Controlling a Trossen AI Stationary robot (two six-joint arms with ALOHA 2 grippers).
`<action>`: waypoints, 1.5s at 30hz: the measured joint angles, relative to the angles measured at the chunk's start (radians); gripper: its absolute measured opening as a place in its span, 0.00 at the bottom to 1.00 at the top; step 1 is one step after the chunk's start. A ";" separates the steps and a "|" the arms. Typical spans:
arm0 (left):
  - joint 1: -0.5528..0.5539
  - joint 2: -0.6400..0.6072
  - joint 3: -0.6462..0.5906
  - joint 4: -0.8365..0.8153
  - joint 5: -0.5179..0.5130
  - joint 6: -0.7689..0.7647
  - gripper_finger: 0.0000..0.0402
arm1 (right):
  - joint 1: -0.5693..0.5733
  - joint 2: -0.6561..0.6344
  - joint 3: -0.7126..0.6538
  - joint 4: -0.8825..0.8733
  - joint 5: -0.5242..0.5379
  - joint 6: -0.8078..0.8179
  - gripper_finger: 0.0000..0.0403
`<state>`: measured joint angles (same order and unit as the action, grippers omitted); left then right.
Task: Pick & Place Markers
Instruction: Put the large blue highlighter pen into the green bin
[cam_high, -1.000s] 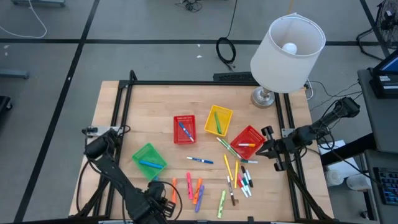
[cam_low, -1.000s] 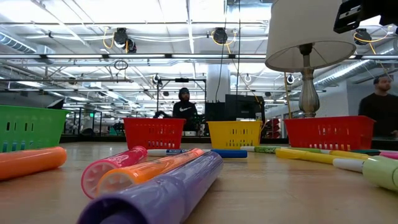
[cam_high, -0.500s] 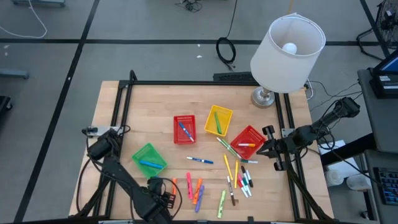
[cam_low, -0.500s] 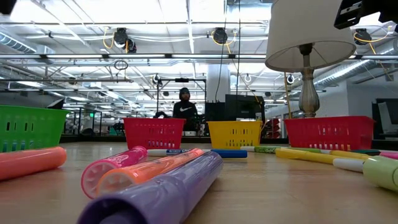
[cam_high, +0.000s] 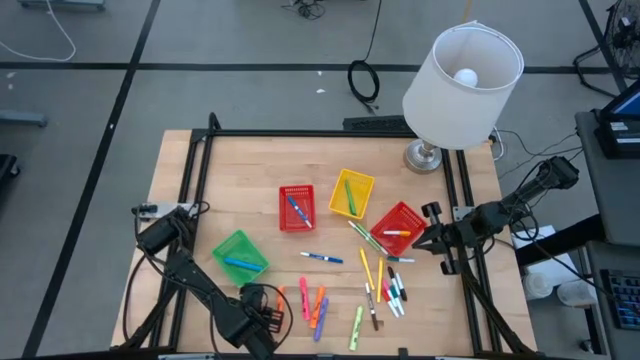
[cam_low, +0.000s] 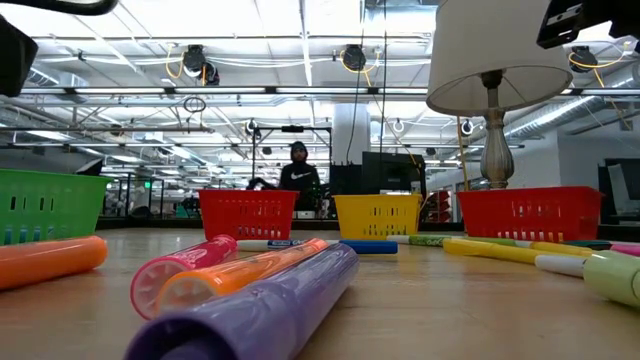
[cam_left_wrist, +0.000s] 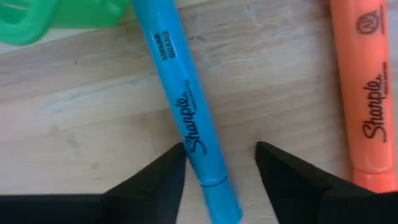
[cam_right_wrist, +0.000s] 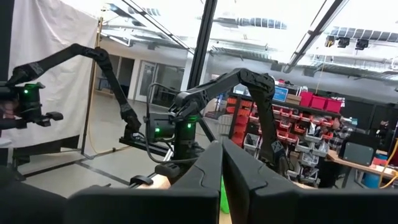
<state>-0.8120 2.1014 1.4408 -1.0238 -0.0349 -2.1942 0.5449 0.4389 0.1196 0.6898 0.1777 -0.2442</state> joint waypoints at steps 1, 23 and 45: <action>0.001 0.000 0.000 0.006 0.002 0.000 0.45 | 0.000 0.000 0.000 -0.002 0.000 0.004 0.00; -0.033 -0.025 0.250 -0.269 -0.130 0.072 0.14 | 0.000 0.000 0.000 -0.022 0.001 0.022 0.00; 0.086 -0.380 0.445 -0.545 -0.937 1.004 0.14 | 0.000 0.003 0.000 -0.016 0.003 0.023 0.00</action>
<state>-0.7261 1.7214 1.8854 -1.5688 -0.9722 -1.1898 0.5449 0.4416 0.1196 0.6736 0.1803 -0.2214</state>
